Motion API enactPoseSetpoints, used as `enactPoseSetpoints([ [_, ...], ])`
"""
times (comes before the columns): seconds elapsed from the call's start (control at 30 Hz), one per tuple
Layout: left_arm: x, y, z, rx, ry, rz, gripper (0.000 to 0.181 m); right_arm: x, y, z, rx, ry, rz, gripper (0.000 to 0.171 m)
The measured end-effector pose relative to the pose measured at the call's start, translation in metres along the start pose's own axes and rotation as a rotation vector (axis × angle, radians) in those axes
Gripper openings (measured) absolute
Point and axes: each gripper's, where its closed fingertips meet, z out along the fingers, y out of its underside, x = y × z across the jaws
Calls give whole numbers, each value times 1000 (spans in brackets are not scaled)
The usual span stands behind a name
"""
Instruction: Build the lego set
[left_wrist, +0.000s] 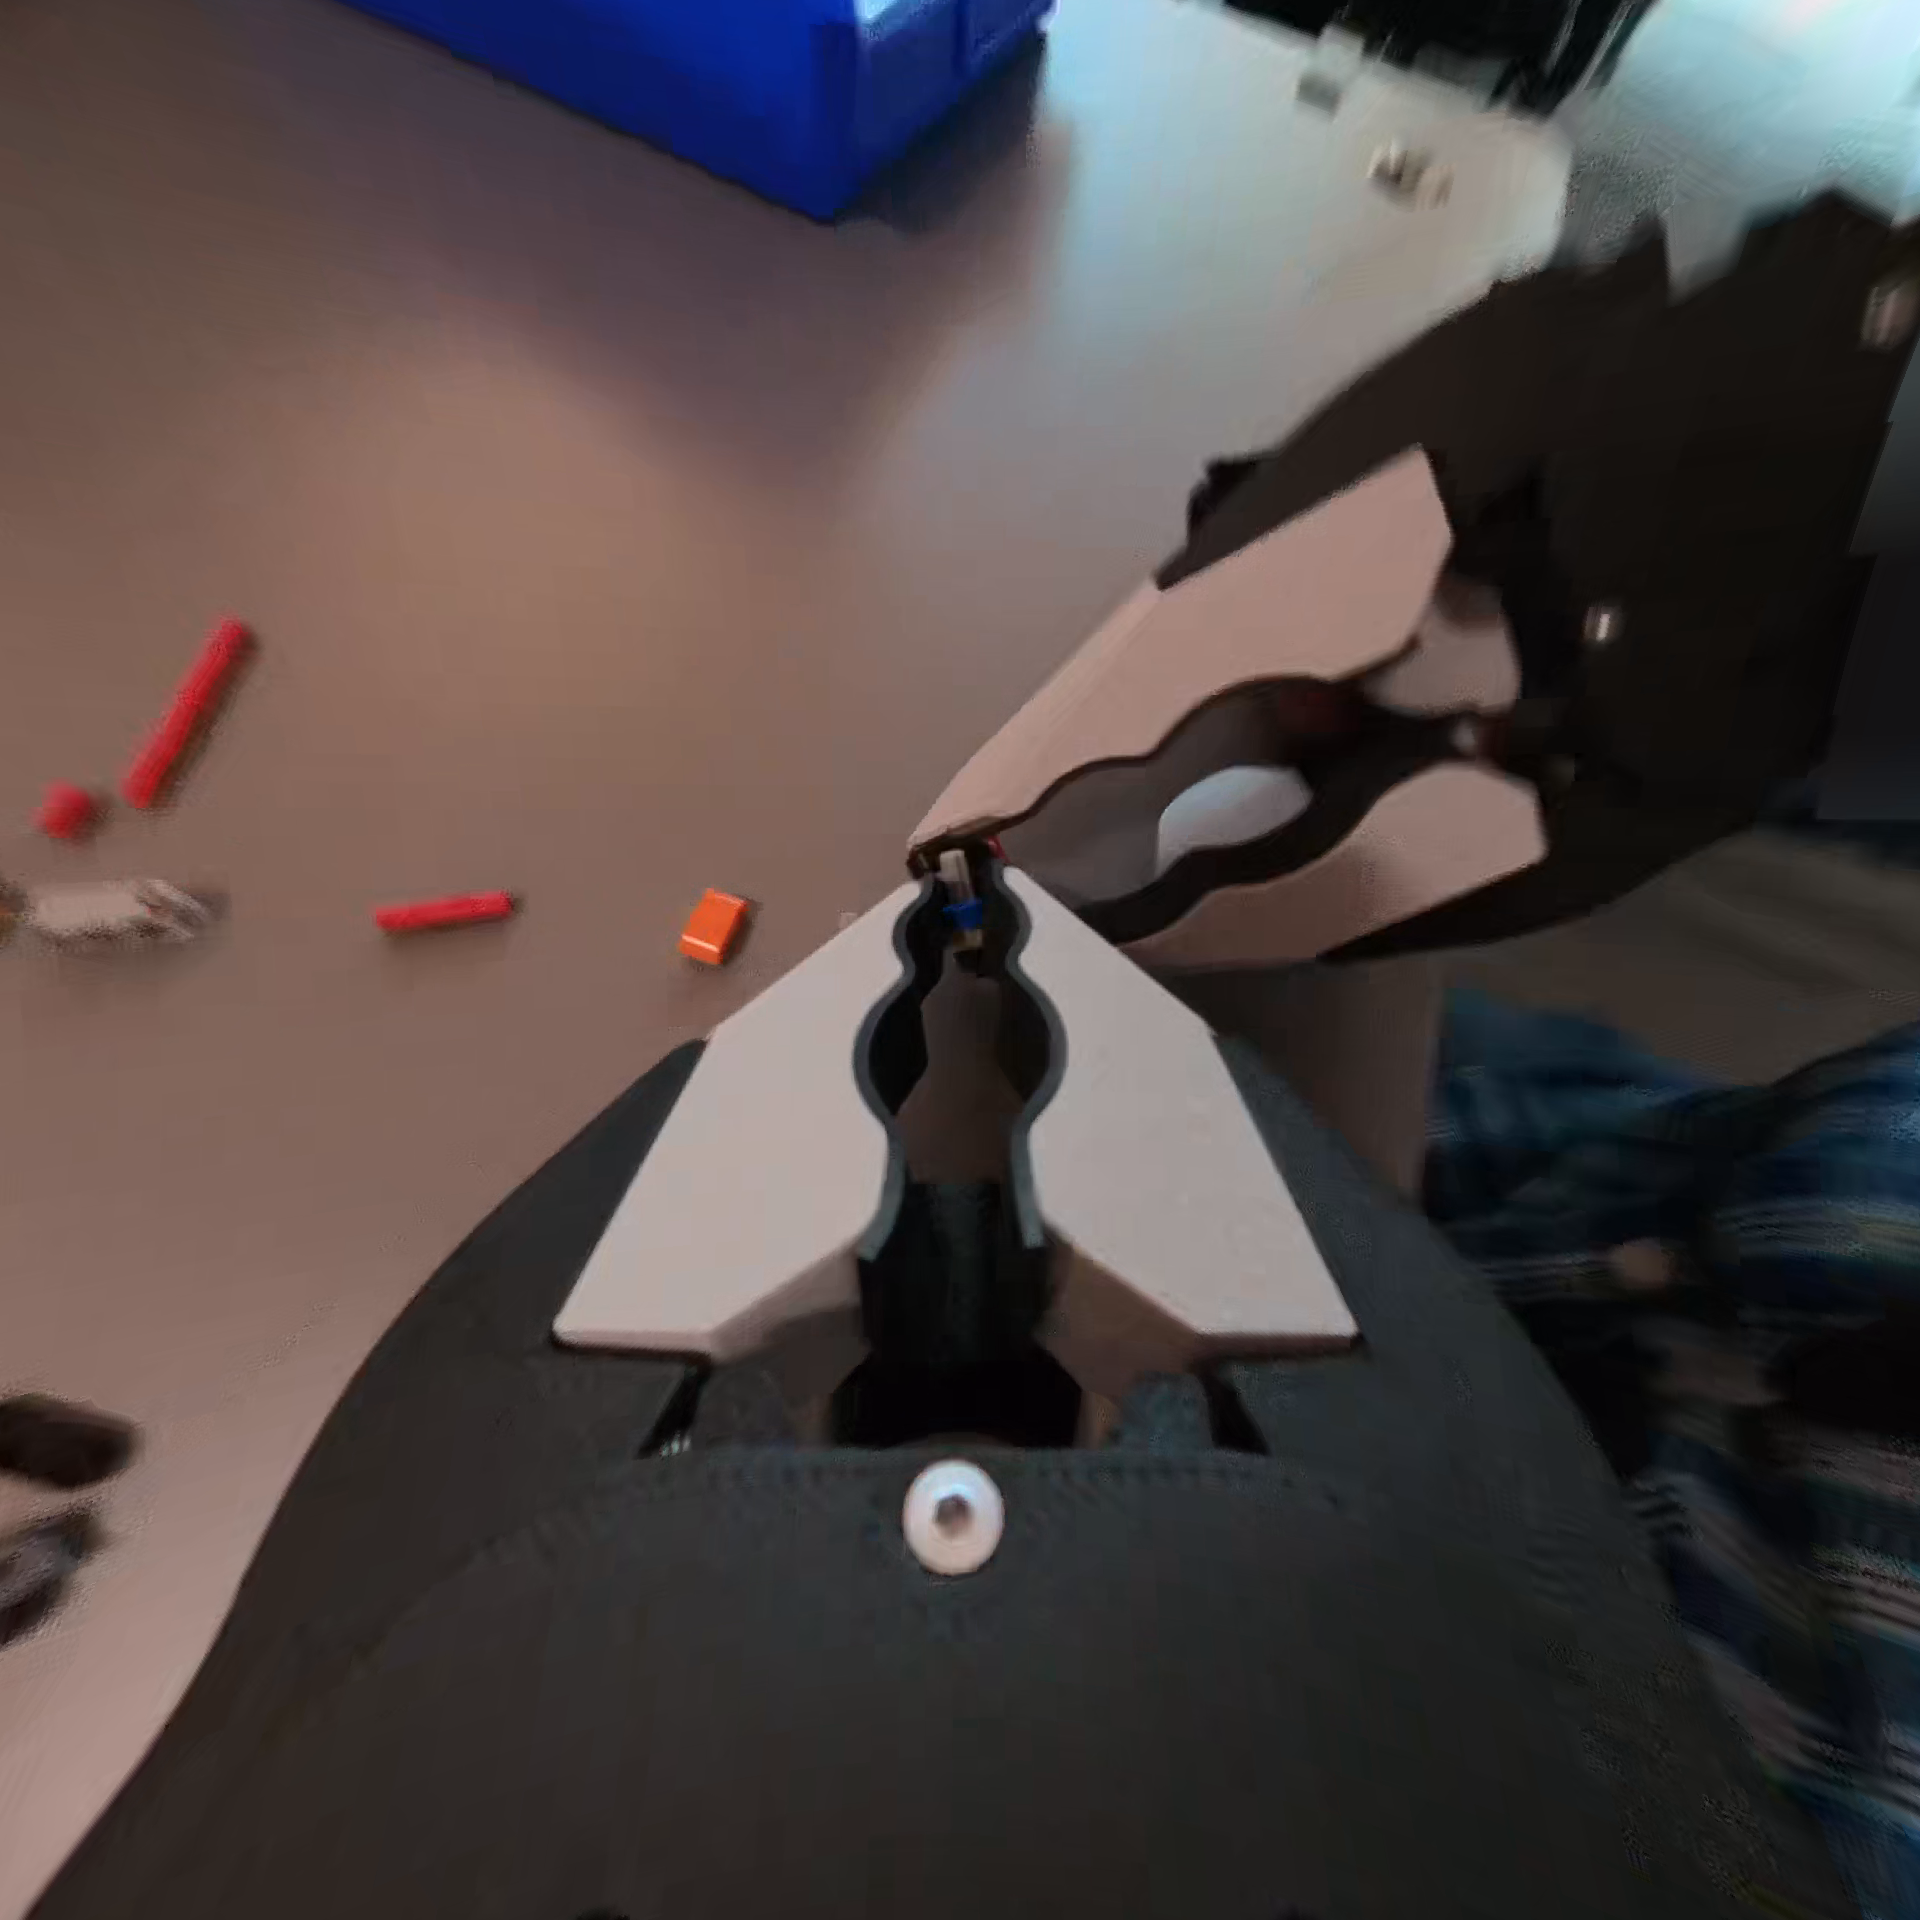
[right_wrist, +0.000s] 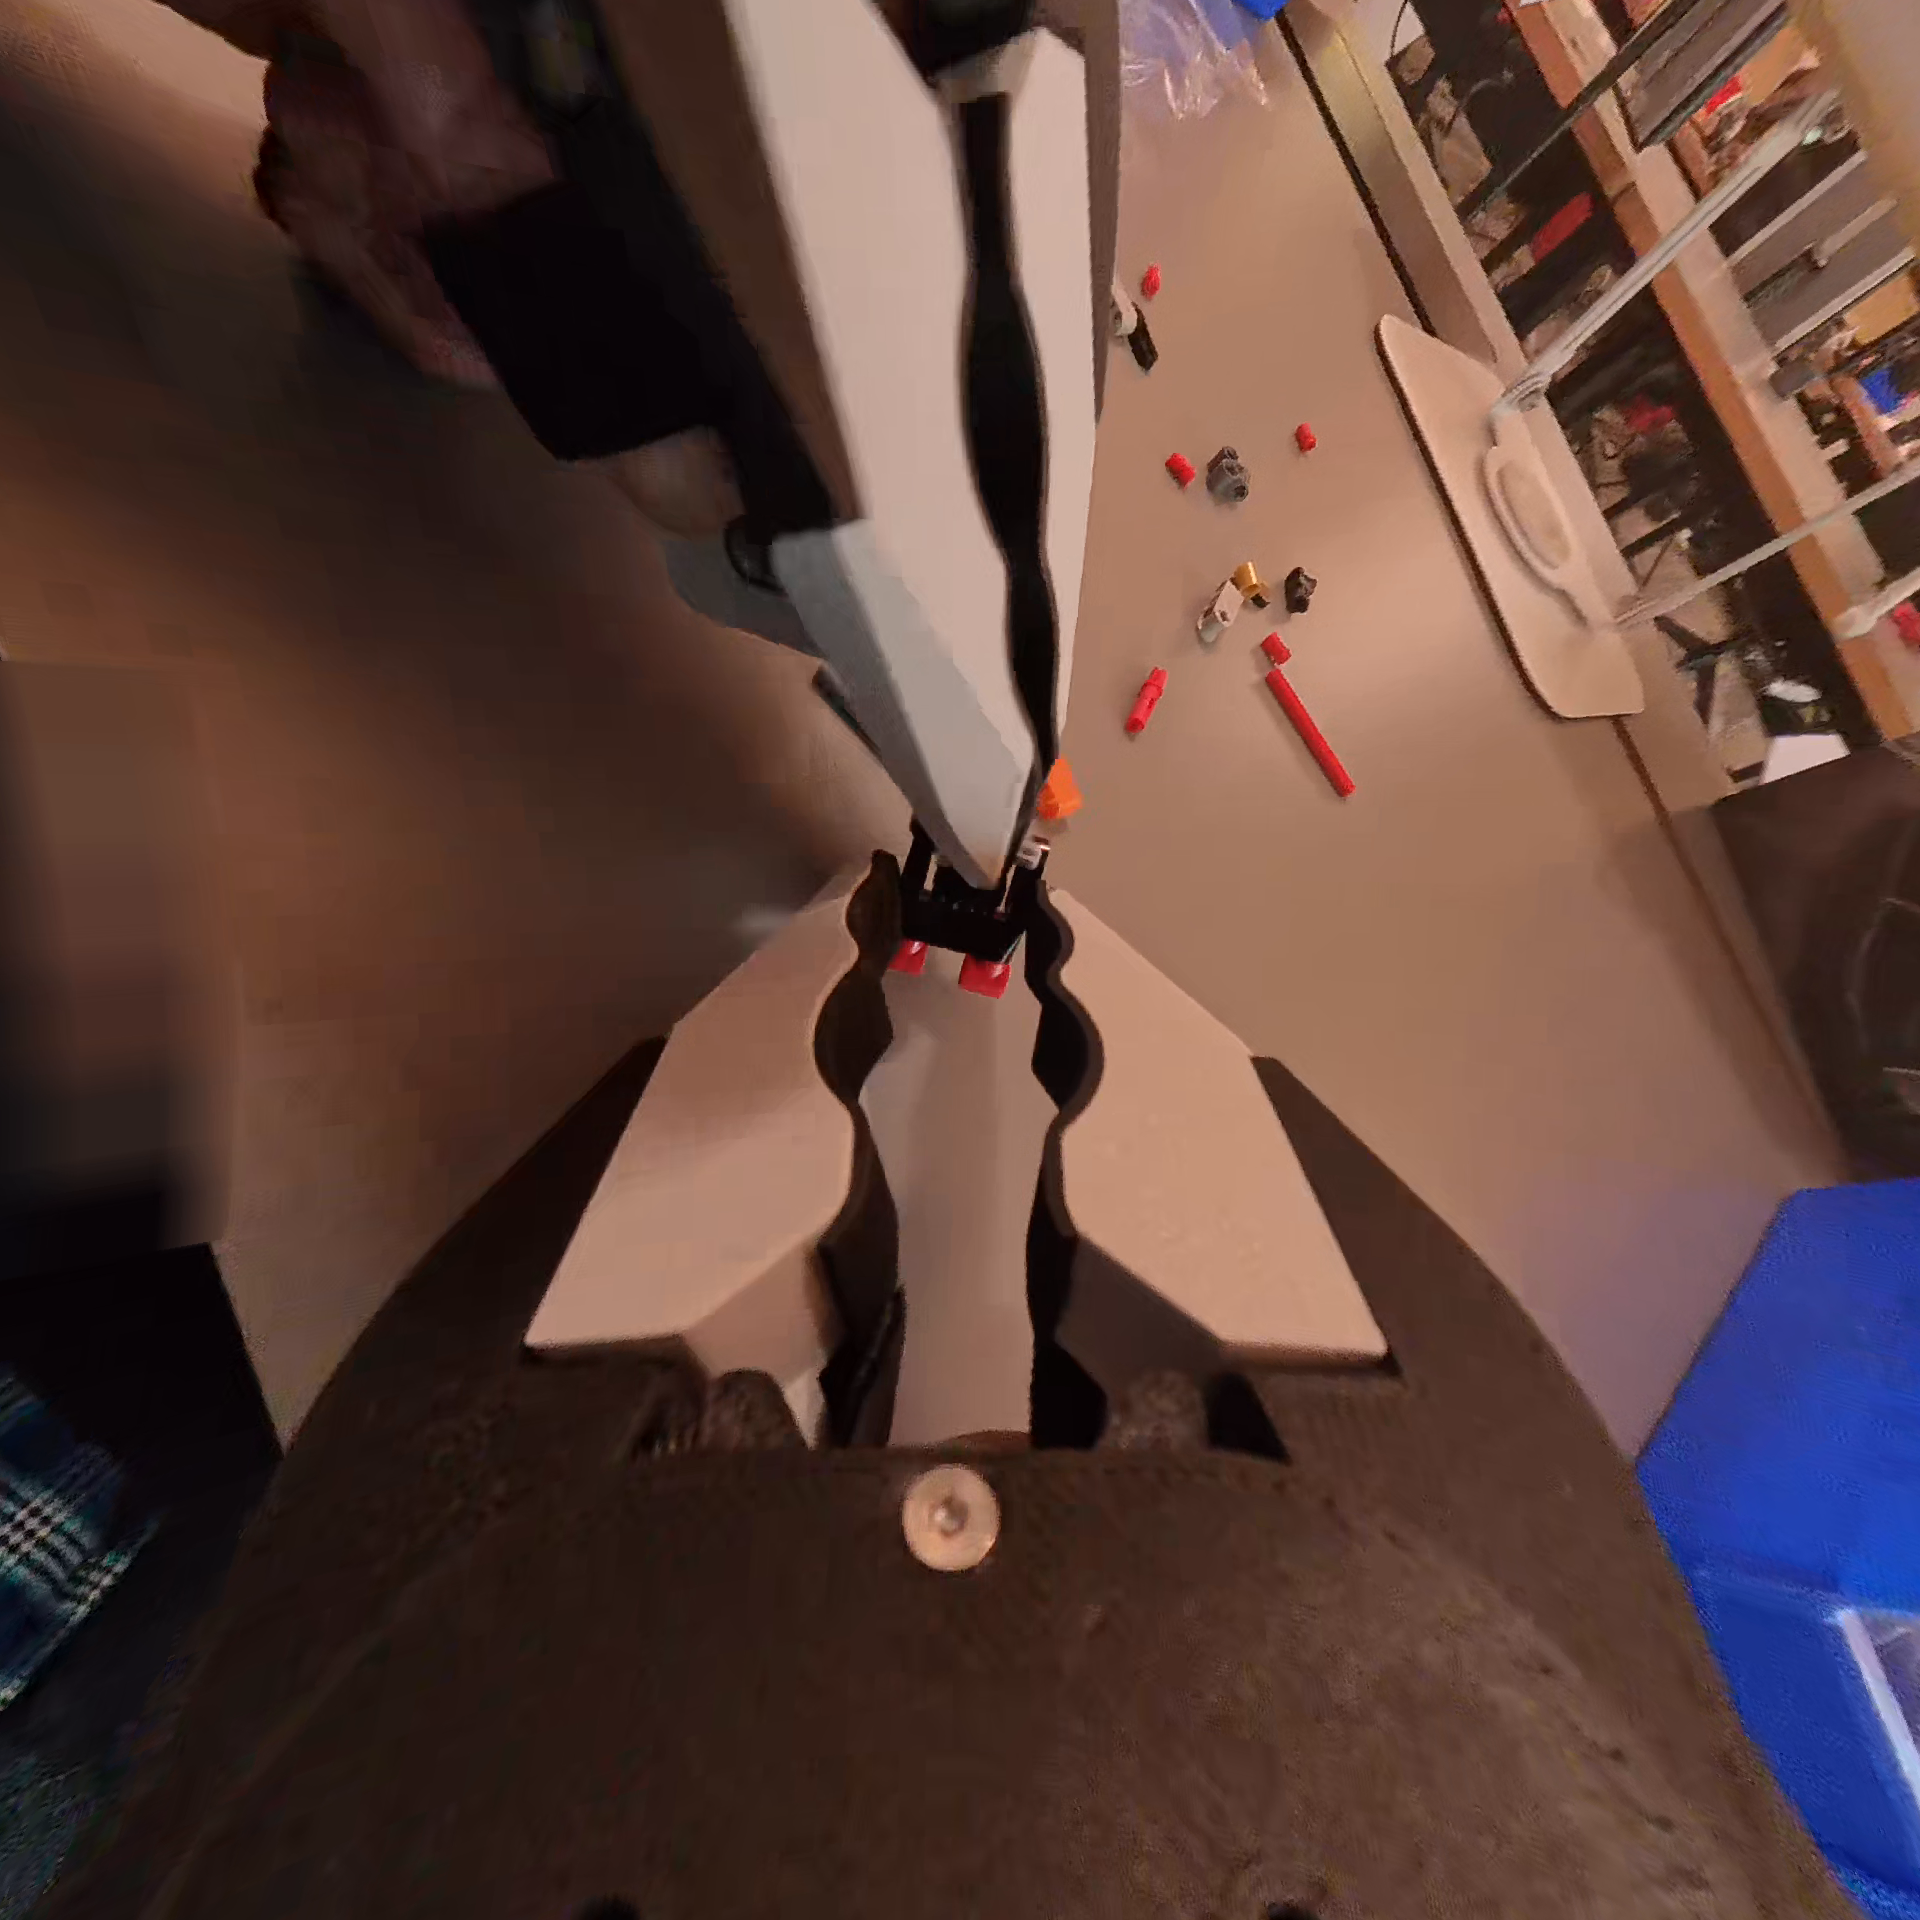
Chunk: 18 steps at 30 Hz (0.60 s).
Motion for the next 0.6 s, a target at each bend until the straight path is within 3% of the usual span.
enactPoseSetpoints([
  [0.07, -2, 1, 0, 10, 114, -229, 6, 0, 0, 1, -3, 14, -17, 21],
  [0.23, -5, 4, 2, -12, 196, -453, 5, 0, 2, 4, -25, 43, -64, 21],
  [0.3, -6, 1, 1, 10, 182, -437, 5, 2, 1, 4, -14, 45, -48, 21],
  [0.4, -1, -4, -4, 58, 111, -213, 5, 2, -3, 1, 19, -2, 16, 21],
  [0.47, -1, 1, -2, 1, 59, -63, 5, -1, -1, 3, -2, -4, -16, 21],
  [0.6, -4, 3, 3, -25, 150, -288, 5, -1, 3, 4, -21, 32, -85, 21],
])
